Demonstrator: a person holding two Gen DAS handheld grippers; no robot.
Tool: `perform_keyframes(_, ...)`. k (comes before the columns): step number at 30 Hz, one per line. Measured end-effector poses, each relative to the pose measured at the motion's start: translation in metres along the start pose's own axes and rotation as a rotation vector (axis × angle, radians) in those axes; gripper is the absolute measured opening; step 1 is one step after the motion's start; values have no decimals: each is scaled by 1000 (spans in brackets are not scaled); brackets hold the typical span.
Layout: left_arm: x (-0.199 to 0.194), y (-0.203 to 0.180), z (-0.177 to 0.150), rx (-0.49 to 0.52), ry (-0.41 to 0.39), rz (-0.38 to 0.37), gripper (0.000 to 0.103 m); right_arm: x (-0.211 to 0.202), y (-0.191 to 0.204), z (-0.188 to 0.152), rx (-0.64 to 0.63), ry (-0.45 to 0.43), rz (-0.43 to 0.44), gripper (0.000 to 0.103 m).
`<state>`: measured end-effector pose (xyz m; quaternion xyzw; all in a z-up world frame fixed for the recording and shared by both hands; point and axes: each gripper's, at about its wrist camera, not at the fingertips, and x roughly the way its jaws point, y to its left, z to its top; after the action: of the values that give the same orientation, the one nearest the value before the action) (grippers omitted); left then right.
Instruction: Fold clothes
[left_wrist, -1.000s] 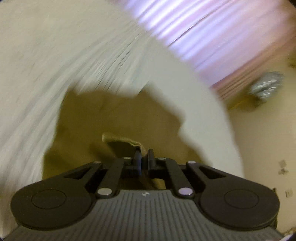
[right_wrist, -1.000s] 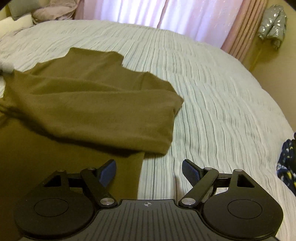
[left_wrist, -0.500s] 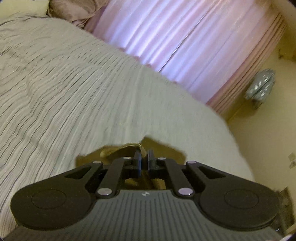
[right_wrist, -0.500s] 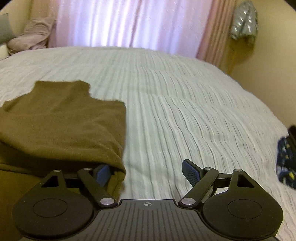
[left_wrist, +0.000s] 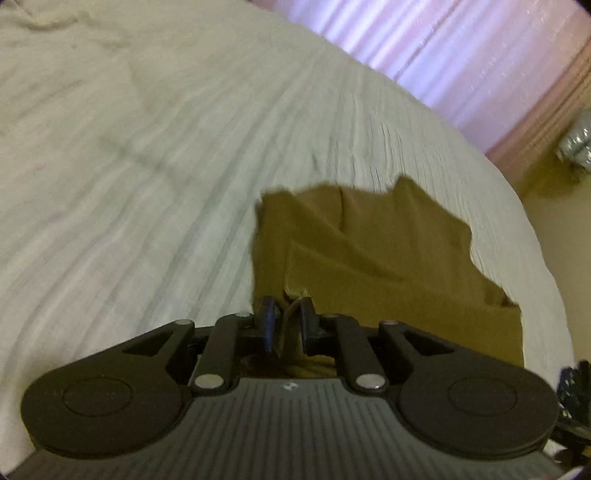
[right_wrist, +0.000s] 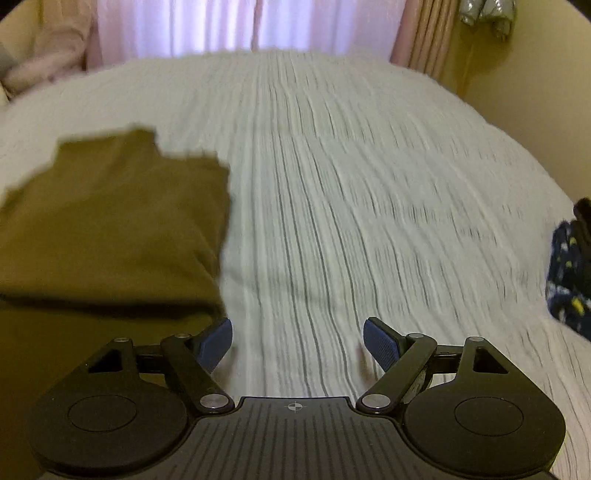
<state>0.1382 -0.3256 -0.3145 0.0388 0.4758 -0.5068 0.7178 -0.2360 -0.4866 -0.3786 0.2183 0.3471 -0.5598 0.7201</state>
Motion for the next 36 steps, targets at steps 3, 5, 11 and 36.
perform_keyframes(3,-9,-17,8,49,-45,-13,9,-10,7,16,-6,-63,79,82)
perform_keyframes(5,-9,-30,14,93,-38,-46,9,-5,19,24,-25,-79,138,63)
perform_keyframes(11,35,-38,-2,261,72,43,4,47,47,26,-96,25,189,51)
perform_keyframes(36,33,-20,46,209,2,78,5,85,3,69,87,71,335,51)
